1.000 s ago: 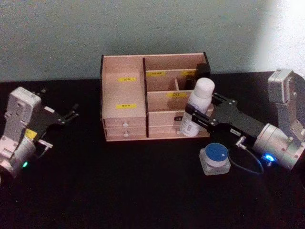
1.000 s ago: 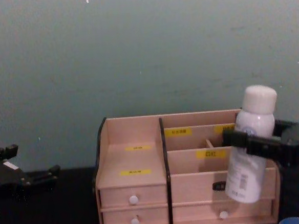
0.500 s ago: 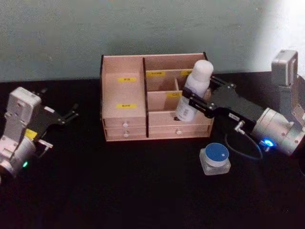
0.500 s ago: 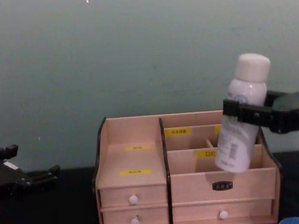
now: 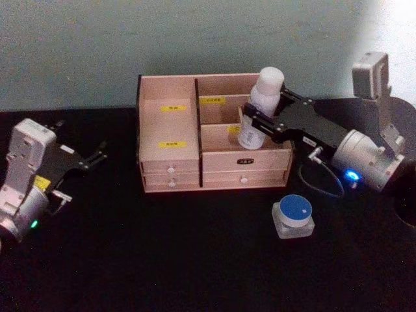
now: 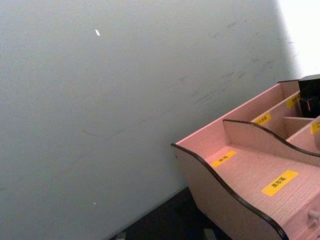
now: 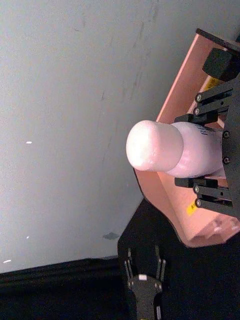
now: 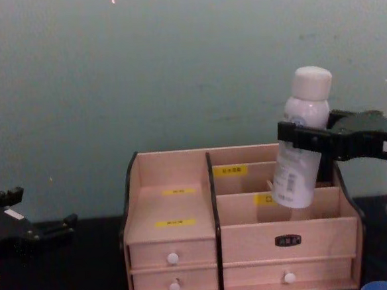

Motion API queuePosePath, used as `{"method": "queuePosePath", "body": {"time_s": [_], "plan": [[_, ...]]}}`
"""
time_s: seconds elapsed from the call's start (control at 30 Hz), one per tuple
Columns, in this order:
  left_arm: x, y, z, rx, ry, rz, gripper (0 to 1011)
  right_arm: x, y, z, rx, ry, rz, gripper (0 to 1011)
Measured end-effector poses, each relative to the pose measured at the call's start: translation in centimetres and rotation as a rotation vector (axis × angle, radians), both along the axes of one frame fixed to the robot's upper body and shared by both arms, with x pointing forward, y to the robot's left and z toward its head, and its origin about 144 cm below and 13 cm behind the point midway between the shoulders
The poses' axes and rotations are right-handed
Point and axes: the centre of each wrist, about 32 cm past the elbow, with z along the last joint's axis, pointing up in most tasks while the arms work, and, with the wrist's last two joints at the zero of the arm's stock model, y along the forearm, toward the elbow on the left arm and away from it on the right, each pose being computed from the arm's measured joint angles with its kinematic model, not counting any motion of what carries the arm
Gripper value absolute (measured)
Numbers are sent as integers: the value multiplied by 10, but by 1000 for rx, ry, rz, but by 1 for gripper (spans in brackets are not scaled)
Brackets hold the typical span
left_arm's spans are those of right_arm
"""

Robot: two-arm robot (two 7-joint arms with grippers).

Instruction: Pick up the facial cleanser and watermelon frost from the table and place them into the tiered storage box.

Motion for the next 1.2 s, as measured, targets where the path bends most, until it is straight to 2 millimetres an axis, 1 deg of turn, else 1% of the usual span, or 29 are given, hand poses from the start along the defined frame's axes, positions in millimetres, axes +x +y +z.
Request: {"method": "queuePosePath", "body": {"time_s": [0.23, 0.4, 0.97, 1.2], "plan": [[0, 0, 0, 0, 0, 0, 1001, 17, 4, 0, -12, -9, -15, 592], [0, 0, 0, 0, 0, 0, 1001, 25, 6, 0, -10, -13, -24, 592], [0, 0, 0, 0, 0, 0, 1001, 44, 13, 1, 3, -33, -33, 592], [0, 0, 0, 0, 0, 0, 1001, 55, 17, 1, -4, -37, -29, 592]]}}
